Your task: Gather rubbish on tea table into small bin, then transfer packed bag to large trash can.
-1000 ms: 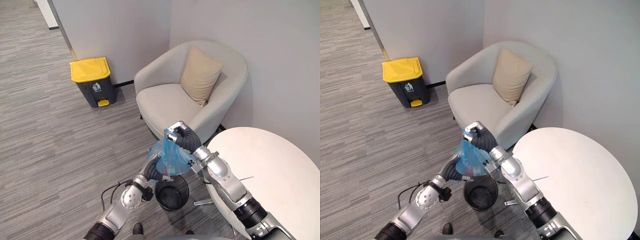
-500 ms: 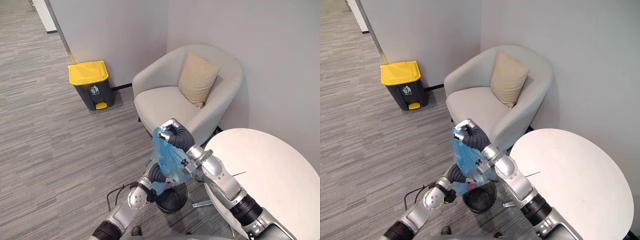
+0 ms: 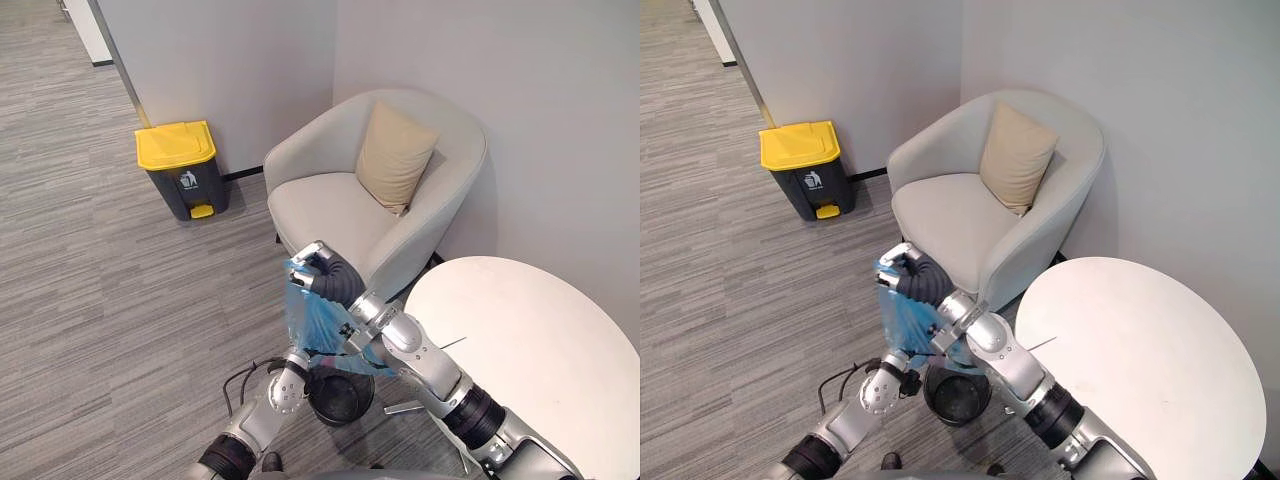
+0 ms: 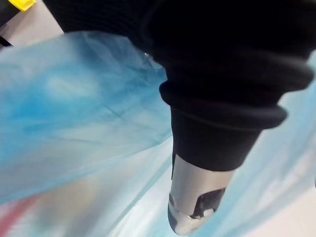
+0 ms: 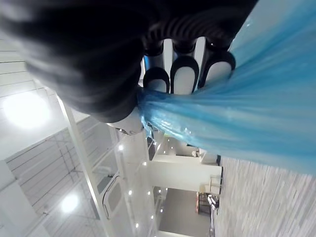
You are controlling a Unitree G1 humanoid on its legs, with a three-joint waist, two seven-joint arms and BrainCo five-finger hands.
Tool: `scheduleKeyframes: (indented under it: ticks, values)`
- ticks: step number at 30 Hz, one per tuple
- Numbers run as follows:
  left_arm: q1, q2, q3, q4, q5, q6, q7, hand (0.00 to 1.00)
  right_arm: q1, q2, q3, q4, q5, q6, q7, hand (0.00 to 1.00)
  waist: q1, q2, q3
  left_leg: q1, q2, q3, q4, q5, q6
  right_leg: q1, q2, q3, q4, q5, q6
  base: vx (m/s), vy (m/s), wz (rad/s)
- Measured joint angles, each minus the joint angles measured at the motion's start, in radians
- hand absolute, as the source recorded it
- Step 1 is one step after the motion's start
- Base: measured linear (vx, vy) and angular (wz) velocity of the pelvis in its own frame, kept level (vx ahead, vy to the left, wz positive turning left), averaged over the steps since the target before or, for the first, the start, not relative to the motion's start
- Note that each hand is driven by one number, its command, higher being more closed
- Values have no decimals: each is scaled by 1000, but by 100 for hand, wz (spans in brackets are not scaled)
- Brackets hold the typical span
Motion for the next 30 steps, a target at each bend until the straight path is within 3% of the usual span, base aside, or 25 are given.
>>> scheduleKeyframes:
  ticks: [4,9,15,28,29,30]
  values:
    - [-29,-14,-12,-8,9,21,3,100,-12,10,29,4,-2,9,0,100,17,0,0,1,0,-1,0,0,0,4,0,-1,-3,1,-1,0,0,0]
    - [-81,-14,-56,64,7,38,3,100,-60,25,126,4,29,6,6,100,16,3,-2,5,0,-3,0,0,0,14,1,-2,-15,6,0,0,0,0]
    - [-94,-26,-96,128,3,59,-2,100,-116,141,136,-2,43,-19,9,100,12,4,-2,5,-1,-2,-2,0,0,13,0,-2,-15,6,0,0,0,0]
    - [-100,-46,-74,127,-47,59,-8,100,-27,134,130,6,8,-24,14,100,-8,4,-2,9,-2,-1,-9,0,0,13,-1,-1,-14,4,2,0,0,0]
    - [-100,-46,-72,127,-48,59,-11,100,-22,133,129,23,-6,-25,23,0,-8,4,-2,10,-2,-1,-10,0,0,13,-1,-1,-14,4,3,0,0,0]
    - [-100,-46,-70,126,-49,59,-13,100,-22,133,128,38,-15,-25,27,0,-8,4,-2,11,-2,0,-12,0,0,13,-1,-1,-14,4,3,0,0,0]
